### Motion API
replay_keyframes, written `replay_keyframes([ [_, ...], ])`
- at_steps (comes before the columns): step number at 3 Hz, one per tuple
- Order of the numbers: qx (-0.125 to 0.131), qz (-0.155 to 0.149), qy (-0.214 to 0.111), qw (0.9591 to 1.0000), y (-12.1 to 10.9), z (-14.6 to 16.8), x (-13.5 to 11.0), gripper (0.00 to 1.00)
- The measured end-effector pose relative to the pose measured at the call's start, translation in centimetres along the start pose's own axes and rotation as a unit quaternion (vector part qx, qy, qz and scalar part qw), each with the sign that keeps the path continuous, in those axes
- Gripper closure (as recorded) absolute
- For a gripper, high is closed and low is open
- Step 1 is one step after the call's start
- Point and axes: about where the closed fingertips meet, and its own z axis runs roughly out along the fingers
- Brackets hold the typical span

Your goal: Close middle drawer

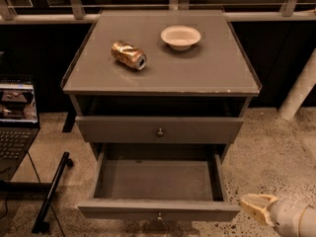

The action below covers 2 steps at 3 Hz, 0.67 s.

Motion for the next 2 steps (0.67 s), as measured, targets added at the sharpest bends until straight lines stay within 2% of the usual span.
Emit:
replay_keyframes([
  [1, 0.007, 0.045, 0.006, 0.9989, -1.04, 1.91, 4.66, 1.0],
  [2, 0.007, 0.045, 0.006, 0.9989, -1.04, 1.91, 4.66, 1.0],
])
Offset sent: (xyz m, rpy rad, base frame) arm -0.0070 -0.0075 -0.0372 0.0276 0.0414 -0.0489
